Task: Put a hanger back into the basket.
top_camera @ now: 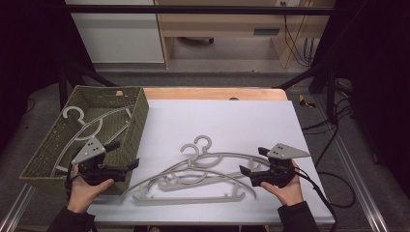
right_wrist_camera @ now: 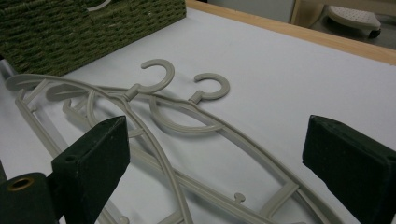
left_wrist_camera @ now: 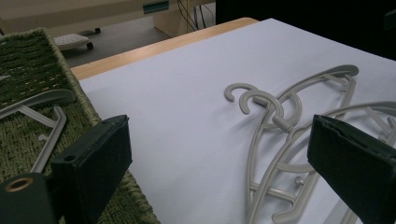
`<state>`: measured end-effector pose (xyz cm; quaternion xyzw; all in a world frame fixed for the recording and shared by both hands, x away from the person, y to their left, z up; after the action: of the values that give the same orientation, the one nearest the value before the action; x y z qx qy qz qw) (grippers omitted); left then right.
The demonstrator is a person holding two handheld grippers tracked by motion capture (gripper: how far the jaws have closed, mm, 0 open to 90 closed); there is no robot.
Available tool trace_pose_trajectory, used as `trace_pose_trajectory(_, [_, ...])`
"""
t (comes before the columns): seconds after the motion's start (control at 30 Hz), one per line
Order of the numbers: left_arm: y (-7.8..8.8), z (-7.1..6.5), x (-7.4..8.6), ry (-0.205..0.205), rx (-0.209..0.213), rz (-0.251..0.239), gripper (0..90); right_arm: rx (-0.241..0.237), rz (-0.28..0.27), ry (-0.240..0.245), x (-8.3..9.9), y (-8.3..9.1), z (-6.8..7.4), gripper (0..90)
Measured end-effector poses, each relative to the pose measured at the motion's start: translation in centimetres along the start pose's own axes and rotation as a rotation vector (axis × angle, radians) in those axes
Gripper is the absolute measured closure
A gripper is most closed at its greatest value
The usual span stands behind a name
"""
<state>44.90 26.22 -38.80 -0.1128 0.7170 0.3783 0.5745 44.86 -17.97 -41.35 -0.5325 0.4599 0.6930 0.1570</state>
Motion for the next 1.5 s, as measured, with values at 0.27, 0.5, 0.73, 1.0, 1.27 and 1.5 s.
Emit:
trace_pose_trajectory(0.27, [-0.4, -0.1, 0.2, -0.009, 0.011, 0.016, 6.1, -0.032, 0.079, 0.046, 0.3, -1.9, 1.3, 11.7])
trace_pose_trajectory(0.5, [-0.3, -0.2, 0.1, -0.014, 0.013, 0.021, 6.6, -0.067, 0.163, 0.09, 1.1, -3.8, 2.3, 20.2])
trace_pose_trajectory(0.73, [-0.4, 0.0, 0.2, -0.012, 0.016, 0.026, 6.7, -0.09, 0.214, 0.119, 1.4, -5.1, 3.1, 30.3])
trace_pose_trajectory(1.0, [-0.2, 0.1, 0.2, -0.021, 0.024, 0.023, 6.5, -0.097, 0.26, 0.141, 1.4, -6.9, 4.0, 37.5])
trace_pose_trajectory(1.27, [0.1, 0.3, 0.2, -0.027, 0.017, 0.018, 6.5, -0.132, 0.316, 0.162, 1.6, -8.7, 4.8, 49.1])
trace_pose_trajectory(1.5, [0.2, 0.2, 0.1, -0.032, 0.016, 0.017, 6.6, -0.141, 0.357, 0.169, 2.1, -9.8, 5.1, 58.7])
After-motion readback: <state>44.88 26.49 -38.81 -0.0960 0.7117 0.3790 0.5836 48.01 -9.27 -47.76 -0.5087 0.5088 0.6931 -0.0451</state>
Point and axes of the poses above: each handheld gripper's, and its own axes: y roughly backward along the jaws, x roughly out of its underside, z roughly to its left, the point moved 4 cm from there along -y, roughly forward along the jaws, and after that the axes turned 7 degrees about x, right-handed, at the moved point
